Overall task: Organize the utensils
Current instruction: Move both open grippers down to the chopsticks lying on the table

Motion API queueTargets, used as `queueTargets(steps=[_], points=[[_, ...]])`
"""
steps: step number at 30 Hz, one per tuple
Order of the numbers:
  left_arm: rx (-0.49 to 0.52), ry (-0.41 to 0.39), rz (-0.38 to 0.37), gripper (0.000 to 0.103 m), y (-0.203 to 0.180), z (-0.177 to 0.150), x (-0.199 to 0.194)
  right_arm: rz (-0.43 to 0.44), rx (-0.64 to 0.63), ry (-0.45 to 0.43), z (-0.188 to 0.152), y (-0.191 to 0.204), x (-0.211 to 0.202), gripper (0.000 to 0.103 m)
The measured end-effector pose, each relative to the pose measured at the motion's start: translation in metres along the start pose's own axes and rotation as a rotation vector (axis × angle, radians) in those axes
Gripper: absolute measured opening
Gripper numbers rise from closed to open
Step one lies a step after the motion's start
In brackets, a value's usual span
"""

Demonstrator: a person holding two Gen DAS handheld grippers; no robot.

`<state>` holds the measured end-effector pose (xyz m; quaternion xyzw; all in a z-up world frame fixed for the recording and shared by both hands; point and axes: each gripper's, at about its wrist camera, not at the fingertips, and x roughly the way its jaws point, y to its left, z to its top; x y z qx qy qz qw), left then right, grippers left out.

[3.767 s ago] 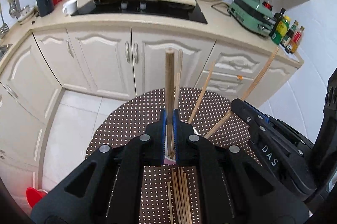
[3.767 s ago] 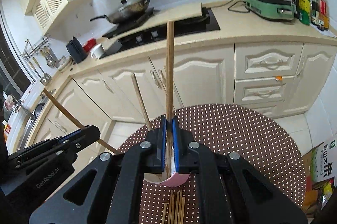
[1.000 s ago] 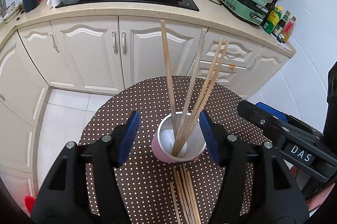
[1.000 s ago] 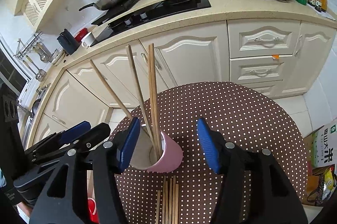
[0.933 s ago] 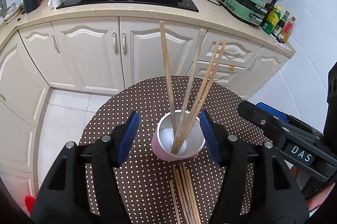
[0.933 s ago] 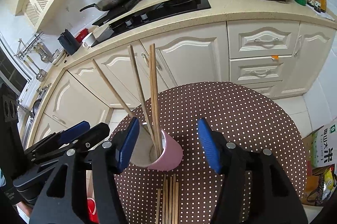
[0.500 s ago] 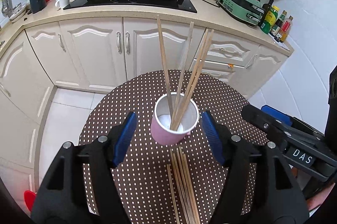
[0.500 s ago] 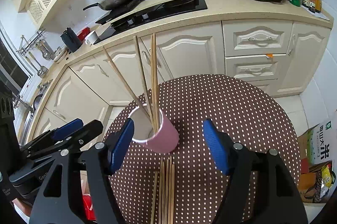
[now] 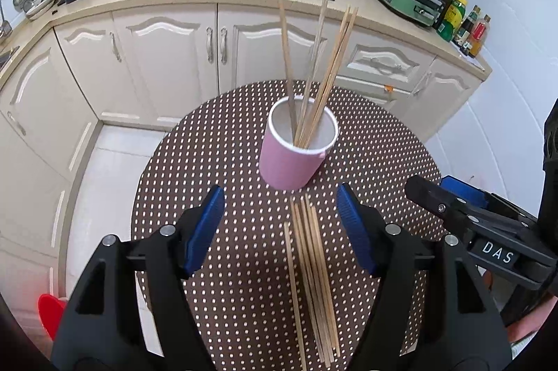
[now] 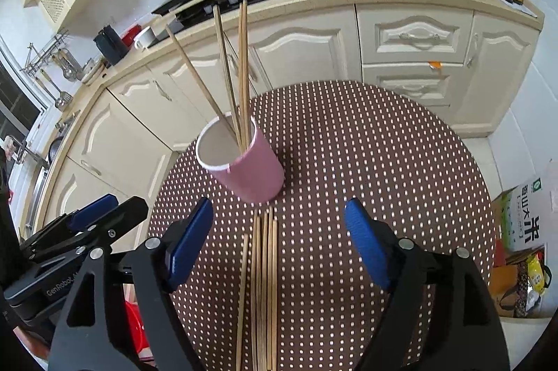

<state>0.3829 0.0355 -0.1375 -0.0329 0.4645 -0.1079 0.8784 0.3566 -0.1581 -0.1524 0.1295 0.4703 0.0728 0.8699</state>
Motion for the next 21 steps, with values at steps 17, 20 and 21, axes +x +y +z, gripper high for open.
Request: queueTargets(steps=[17,20,21], points=[[-0.029,0.151,0.044,0.070,0.020,-0.054,0.030,-0.074,0.019,0.169,-0.046,-0.007,0.044,0.081],[-0.035,0.183,0.049,0.070,0.024,-0.061,0.039,-0.090,0.013,0.202,-0.051,-0.008,0.054,0.081],[-0.034,0.194,0.051,0.070,0.025,-0.063,0.042,-0.093,0.012,0.211,-0.054,-0.009,0.057,0.081]])
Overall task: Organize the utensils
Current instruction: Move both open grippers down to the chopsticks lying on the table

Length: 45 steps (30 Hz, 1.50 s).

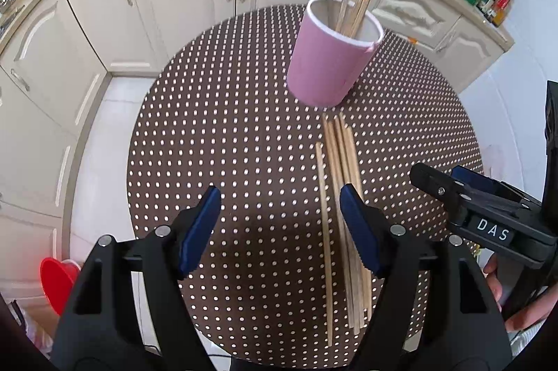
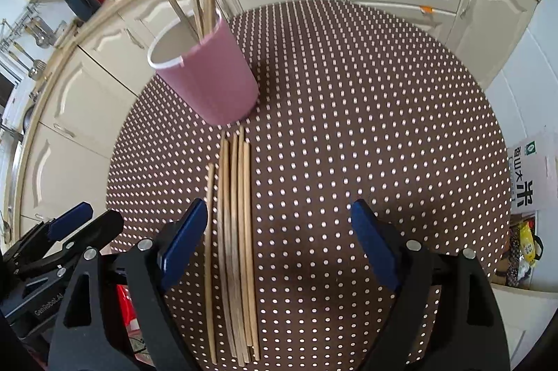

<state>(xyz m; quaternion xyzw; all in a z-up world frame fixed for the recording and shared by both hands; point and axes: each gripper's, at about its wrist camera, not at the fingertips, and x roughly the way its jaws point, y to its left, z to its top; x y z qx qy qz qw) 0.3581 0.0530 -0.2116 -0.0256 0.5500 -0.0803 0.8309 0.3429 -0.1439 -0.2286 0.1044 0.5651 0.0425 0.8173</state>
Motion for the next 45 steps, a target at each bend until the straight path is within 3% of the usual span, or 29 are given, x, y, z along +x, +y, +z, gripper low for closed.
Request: queueTargets(steps=[17,29,33,35,39,45], points=[[0.011,0.152,0.016,0.071,0.008,-0.003,0.054,-0.074,-0.020,0.164,-0.015,0.002,0.061,0.084],[-0.010,0.202,0.009,0.071,0.024,0.001,0.078,-0.138,-0.102,0.151,-0.011,0.028,0.076,0.083],[-0.006,0.199,0.010,0.071,0.027,0.005,0.079,-0.183,-0.169,0.142,-0.005,0.046,0.084,0.069],[-0.010,0.200,0.012,0.071,0.026,0.006,0.079,-0.176,-0.169,0.139,-0.003,0.054,0.085,0.064],[-0.020,0.204,0.012,0.071,0.031,0.007,0.080,-0.148,-0.151,0.153,0.003,0.059,0.088,0.065],[-0.023,0.199,0.010,0.071,0.036,0.011,0.081,-0.099,-0.059,0.138,0.010,0.030,0.075,0.065]])
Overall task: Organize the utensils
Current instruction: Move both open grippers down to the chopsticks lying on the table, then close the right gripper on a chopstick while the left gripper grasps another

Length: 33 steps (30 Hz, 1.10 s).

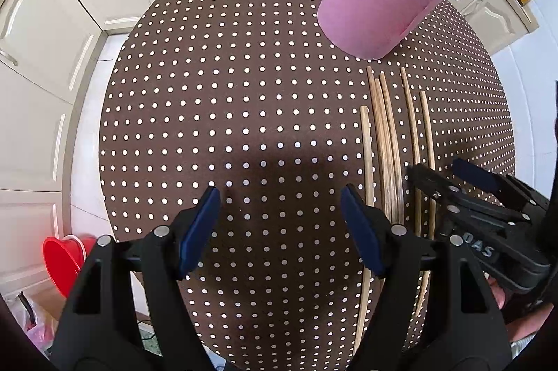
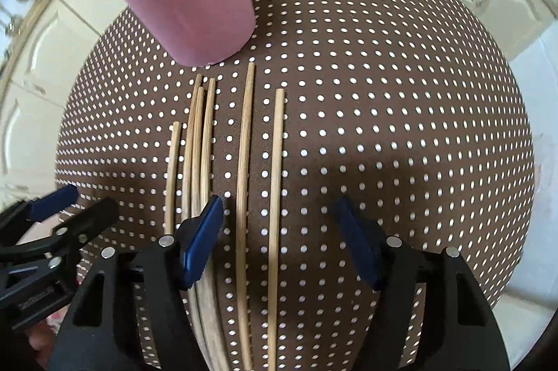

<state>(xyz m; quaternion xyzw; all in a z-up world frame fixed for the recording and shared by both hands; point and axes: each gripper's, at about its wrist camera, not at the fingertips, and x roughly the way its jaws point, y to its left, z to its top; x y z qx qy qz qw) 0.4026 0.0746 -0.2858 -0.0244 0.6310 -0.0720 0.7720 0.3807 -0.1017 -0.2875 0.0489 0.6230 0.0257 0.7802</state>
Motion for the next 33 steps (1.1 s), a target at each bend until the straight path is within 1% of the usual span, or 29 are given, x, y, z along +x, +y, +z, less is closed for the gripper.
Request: queueTargets(steps=[3,7,9,11,12,13,14,15,16,17,22,25,28,29,30,31,33], points=[[0.000,0.000,-0.004,0.071,0.003,-0.001,-0.001,-0.044,0.002,-0.023,-0.001,-0.007,-0.006,0.065],[0.007,0.005,-0.009,0.071,0.000,-0.002,-0.002,-0.062,0.038,-0.017,-0.001,-0.017,-0.003,0.064],[0.016,0.007,-0.013,0.071,-0.004,-0.004,-0.002,-0.074,0.021,0.016,-0.002,-0.021,0.005,0.062],[0.024,0.010,-0.017,0.071,-0.009,-0.004,0.000,-0.107,-0.051,0.001,-0.002,-0.013,0.006,0.061],[0.027,0.011,-0.020,0.071,-0.011,-0.005,0.000,-0.101,-0.059,-0.004,-0.002,-0.011,0.005,0.055],[0.033,0.014,-0.024,0.071,-0.013,-0.005,0.001,-0.088,-0.042,-0.011,-0.002,-0.011,0.004,0.042],[0.036,0.016,-0.026,0.071,-0.017,-0.004,0.001,-0.083,-0.027,-0.021,-0.007,-0.006,0.004,0.032],[0.041,0.018,-0.029,0.071,-0.020,-0.004,0.001,-0.076,-0.021,-0.027,-0.006,-0.007,0.004,0.015],[0.046,0.017,-0.033,0.071,-0.023,-0.004,0.001,-0.060,-0.019,-0.028,-0.005,-0.009,0.004,0.009],[0.051,0.016,-0.036,0.071,-0.026,-0.004,0.001,-0.042,-0.009,-0.030,-0.005,-0.012,0.003,0.007],[0.080,0.031,-0.036,0.071,-0.040,-0.002,0.006,0.114,0.146,-0.029,-0.008,-0.043,0.000,0.005],[0.092,0.050,-0.020,0.071,-0.048,-0.001,0.013,0.132,0.149,-0.034,-0.009,-0.048,-0.002,0.005],[0.101,0.081,0.055,0.071,-0.055,0.001,0.025,0.141,0.155,-0.037,-0.013,-0.050,0.000,0.005],[0.092,0.094,0.070,0.078,-0.057,0.003,0.030,0.145,0.154,-0.038,-0.016,-0.053,0.002,0.005],[0.085,0.097,0.079,0.078,-0.058,0.003,0.032,0.150,0.153,-0.040,-0.017,-0.054,0.002,0.005],[0.085,0.101,0.110,0.078,-0.061,0.005,0.035,0.153,0.153,-0.041,-0.023,-0.060,-0.001,0.005],[0.089,0.095,0.121,0.078,-0.066,0.009,0.036,0.161,0.157,-0.042,-0.028,-0.071,-0.002,0.005]])
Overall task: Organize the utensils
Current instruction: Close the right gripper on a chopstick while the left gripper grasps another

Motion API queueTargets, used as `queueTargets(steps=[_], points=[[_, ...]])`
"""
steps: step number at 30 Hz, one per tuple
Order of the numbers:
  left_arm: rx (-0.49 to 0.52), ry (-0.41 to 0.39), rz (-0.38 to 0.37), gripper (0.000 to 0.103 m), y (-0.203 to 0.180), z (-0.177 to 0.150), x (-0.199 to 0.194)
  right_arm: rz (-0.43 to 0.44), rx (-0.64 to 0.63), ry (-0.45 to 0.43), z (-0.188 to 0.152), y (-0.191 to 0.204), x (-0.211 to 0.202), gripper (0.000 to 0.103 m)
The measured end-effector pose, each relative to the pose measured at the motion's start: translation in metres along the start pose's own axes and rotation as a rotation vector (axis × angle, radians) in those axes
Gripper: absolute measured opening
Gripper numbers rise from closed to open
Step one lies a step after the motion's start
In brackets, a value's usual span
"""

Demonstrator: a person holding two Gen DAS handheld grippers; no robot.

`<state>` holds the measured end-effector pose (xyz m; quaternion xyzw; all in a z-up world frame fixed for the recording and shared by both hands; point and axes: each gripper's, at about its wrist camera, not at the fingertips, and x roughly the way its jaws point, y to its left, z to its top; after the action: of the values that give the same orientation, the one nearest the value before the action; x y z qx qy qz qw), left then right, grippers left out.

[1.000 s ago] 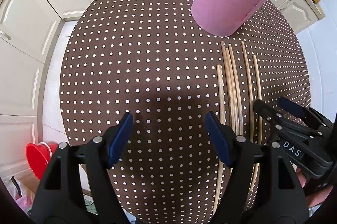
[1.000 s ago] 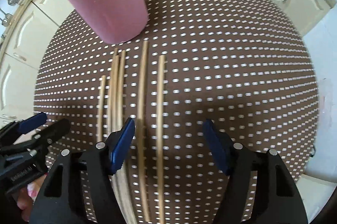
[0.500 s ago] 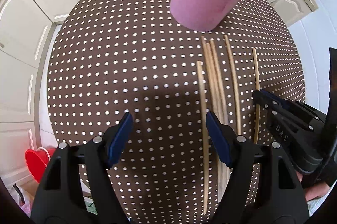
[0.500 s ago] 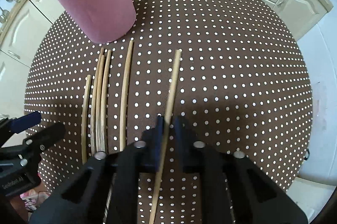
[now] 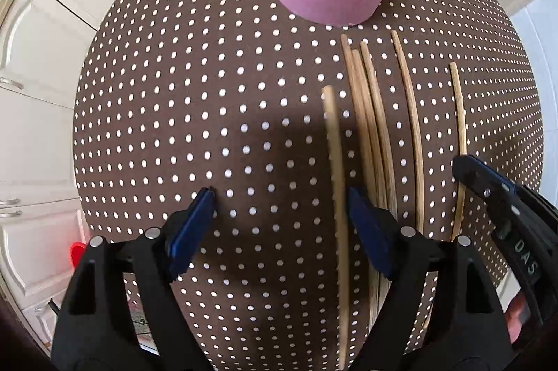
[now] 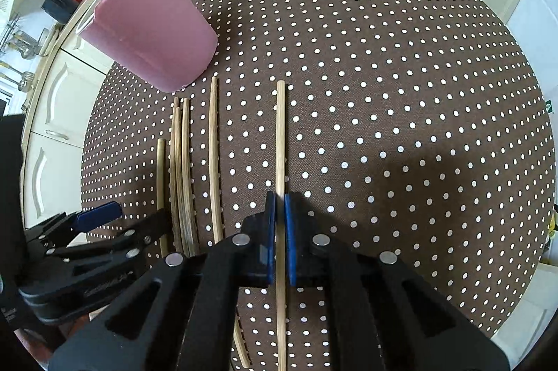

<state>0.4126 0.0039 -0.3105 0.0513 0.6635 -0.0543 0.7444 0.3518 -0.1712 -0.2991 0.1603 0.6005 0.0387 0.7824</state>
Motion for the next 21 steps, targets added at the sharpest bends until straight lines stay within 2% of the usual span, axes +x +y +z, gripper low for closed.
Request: queueTargets(steps=[2,3,4,5,6,9,14,21], points=[[-0.033,-0.039,-0.004,0.065,0.001,0.002,-0.004,0.004,0.004,0.000,-0.002,0.000,0.000,0.005],[-0.060,-0.063,-0.002,0.039,0.005,0.003,-0.007,0.004,0.005,0.000,-0.001,0.002,-0.002,0.005],[-0.081,-0.071,-0.021,0.021,0.010,0.005,-0.009,0.004,0.005,0.000,-0.001,0.001,-0.002,0.005],[-0.112,-0.058,-0.060,0.018,0.016,0.008,-0.010,0.003,0.005,0.000,-0.001,0.002,-0.002,0.005],[-0.134,-0.051,-0.080,0.009,0.020,0.009,-0.010,0.000,0.006,0.001,-0.001,0.003,-0.002,0.005],[-0.179,-0.047,-0.103,0.007,0.029,0.011,-0.010,-0.011,0.005,0.003,-0.002,0.004,-0.005,0.005],[-0.161,-0.048,-0.120,0.007,0.027,0.006,-0.019,0.005,0.008,-0.010,0.000,0.010,-0.010,0.005],[-0.103,-0.143,-0.097,0.006,0.015,-0.002,-0.055,0.030,-0.018,-0.095,0.004,0.025,-0.035,0.004]])
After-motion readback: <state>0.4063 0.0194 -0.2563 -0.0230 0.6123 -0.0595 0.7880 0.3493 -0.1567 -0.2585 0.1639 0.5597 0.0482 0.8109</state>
